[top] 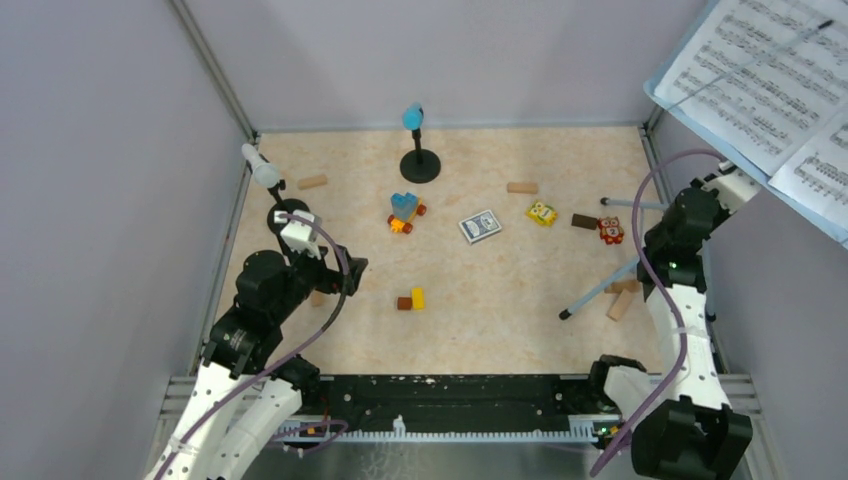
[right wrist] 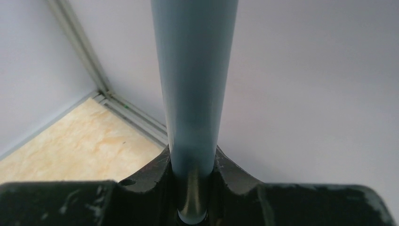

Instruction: Pack up the instrument practice props

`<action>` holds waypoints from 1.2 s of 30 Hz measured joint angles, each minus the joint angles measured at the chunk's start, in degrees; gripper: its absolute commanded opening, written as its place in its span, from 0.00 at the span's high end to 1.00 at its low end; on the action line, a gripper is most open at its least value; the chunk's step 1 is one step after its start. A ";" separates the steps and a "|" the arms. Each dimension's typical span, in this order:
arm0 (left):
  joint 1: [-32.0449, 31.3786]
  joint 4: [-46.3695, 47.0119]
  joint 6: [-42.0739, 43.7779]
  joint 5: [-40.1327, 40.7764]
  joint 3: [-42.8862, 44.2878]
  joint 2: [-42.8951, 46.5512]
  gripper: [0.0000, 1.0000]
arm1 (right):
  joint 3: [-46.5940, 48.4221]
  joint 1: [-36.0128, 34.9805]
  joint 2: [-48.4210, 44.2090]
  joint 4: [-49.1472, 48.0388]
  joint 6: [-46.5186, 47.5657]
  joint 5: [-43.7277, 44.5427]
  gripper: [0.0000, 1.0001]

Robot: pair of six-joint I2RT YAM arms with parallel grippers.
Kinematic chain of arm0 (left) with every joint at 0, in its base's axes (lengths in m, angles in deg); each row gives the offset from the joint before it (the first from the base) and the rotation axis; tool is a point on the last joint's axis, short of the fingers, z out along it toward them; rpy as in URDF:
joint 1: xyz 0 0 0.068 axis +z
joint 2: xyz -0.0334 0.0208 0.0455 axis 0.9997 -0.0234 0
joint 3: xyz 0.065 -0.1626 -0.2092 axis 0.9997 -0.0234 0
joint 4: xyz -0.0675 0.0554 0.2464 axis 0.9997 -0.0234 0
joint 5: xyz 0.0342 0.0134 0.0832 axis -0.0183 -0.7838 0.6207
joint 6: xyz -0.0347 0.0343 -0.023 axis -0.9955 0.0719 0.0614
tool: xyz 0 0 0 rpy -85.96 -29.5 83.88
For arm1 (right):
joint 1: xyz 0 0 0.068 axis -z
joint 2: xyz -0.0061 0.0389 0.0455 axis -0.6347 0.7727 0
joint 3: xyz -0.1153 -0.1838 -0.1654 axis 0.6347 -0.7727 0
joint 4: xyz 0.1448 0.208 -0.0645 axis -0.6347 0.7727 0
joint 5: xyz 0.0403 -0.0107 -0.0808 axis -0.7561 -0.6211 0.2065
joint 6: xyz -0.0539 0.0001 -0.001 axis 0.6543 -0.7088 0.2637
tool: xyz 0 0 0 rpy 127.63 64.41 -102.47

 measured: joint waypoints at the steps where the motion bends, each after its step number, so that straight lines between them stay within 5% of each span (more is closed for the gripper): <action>1: 0.02 0.02 0.00 0.00 0.00 0.00 0.03 | 0.76 -1.40 -0.28 0.94 1.07 -0.02 1.00; 9: 0.00 0.09 -0.02 0.26 -0.07 0.76 0.03 | 7.50 -19.67 -0.55 4.57 13.99 -1.64 1.00; 16: 0.00 0.13 -0.02 1.31 -0.24 1.90 0.03 | 7.87 -30.12 -0.59 1.57 16.44 -4.13 1.00; 24: 0.00 0.13 -0.02 1.97 -0.31 1.90 0.03 | 2.43 -49.24 -0.50 -12.11 16.24 -3.72 1.00; 36: 0.00 0.09 -0.04 3.04 -0.31 2.91 0.02 | 6.84 -68.81 20.70 -32.28 21.57 4.66 1.00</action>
